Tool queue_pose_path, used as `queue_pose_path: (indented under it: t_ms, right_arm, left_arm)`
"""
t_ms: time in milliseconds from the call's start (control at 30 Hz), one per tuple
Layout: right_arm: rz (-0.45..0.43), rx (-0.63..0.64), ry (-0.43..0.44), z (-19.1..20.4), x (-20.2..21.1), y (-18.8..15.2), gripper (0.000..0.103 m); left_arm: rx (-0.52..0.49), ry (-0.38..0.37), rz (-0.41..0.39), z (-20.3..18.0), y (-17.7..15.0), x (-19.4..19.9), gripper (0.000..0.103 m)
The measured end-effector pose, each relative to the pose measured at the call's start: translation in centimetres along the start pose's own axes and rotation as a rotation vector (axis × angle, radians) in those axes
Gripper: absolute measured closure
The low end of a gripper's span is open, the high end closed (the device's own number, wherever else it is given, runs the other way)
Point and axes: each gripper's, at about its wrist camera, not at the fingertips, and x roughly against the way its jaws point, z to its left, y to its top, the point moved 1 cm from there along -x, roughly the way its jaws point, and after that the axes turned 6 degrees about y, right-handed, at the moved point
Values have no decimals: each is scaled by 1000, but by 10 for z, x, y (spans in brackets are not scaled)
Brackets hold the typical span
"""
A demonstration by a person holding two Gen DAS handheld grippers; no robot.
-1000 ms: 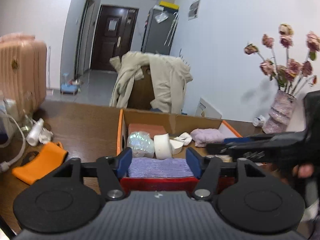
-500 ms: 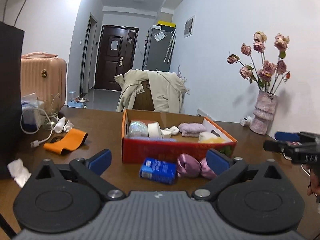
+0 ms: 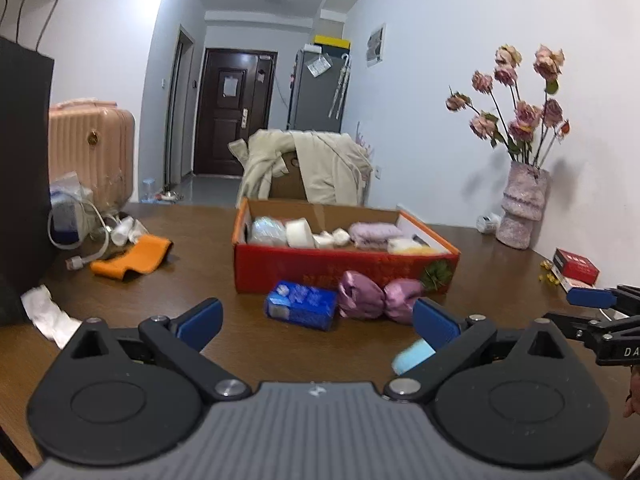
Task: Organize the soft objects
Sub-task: 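Grasp the light blue fluffy plush with the right gripper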
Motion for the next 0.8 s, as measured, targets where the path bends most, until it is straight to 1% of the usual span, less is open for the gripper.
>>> queue_pose_path:
  t_ms: [100, 167, 233, 333, 433, 500, 533, 633, 733, 767, 800]
  right_arm:
    - [26, -10, 15, 3, -1, -8, 16]
    - [40, -5, 7, 4, -2, -13, 16]
    - [51, -17, 7, 2, -5, -16, 16]
    - [70, -30, 13, -1, -13, -19, 17]
    - [94, -43, 28, -1, -25, -17, 20]
    - [108, -53, 66, 0, -35, -14, 22]
    - [113, -58, 93, 2, -41, -14, 23]
    - [149, -72, 127, 3, -62, -16, 37]
    - [172, -117, 145, -3, -83, -18, 43]
    - [175, -143, 160, -6, -87, -19, 46]
    - [185, -178, 180, -10, -93, -20, 48]
  left_arm:
    - [-28, 7, 49, -12, -14, -6, 0]
    - [-43, 6, 62, -17, -20, -8, 0]
    - [-51, -12, 77, -21, -26, -12, 0]
    - [-60, -13, 107, -26, -29, -24, 0]
    - [-51, -21, 126, -29, -30, -35, 0]
    - [-48, -36, 145, -30, -32, -43, 0]
    - [-47, -48, 156, -31, -33, -46, 0]
    - [-34, -77, 186, -33, -39, -57, 0]
    - [-34, -91, 198, -37, -44, -69, 1]
    - [-31, -108, 208, -39, -45, -73, 6]
    - [-24, -124, 215, -40, -45, -77, 14]
